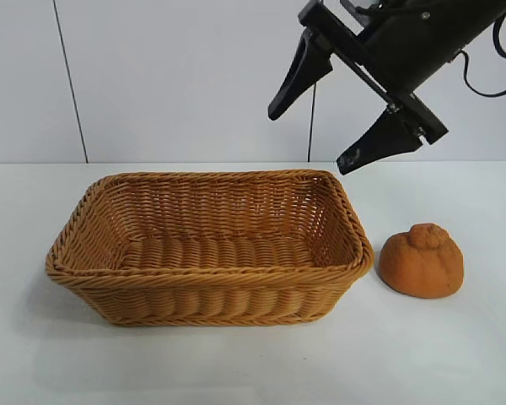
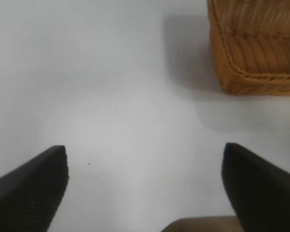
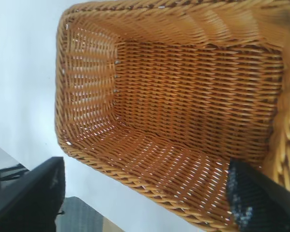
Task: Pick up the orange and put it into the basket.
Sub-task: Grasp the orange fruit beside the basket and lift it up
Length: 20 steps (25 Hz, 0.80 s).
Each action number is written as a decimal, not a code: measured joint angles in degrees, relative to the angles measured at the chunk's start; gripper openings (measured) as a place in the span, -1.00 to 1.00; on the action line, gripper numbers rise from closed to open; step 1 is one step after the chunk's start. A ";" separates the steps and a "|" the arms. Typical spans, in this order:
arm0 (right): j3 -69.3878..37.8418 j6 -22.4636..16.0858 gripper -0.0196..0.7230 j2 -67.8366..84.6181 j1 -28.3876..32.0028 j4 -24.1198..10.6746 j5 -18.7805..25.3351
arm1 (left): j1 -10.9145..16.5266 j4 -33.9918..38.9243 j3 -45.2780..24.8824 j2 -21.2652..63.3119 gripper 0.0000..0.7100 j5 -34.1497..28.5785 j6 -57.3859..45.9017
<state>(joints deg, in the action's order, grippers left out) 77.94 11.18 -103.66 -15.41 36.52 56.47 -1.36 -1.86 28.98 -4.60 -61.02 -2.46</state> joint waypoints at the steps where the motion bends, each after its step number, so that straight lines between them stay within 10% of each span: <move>1: 0.89 -1.34 0.72 0.00 0.00 -2.03 0.58 | 0.00 0.00 0.00 1.89 0.73 0.00 0.00; 10: 4.33 -8.72 0.72 0.00 2.14 -18.06 4.11 | 0.00 0.08 -0.11 4.87 0.73 0.14 -0.20; 20: 4.33 -10.28 0.72 0.00 10.49 -22.10 4.31 | 0.00 0.08 -0.11 4.87 0.73 0.14 -0.20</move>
<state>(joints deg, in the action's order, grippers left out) 82.27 0.90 -103.66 -4.91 14.42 60.78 -1.36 -1.77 28.87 0.27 -60.87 -2.66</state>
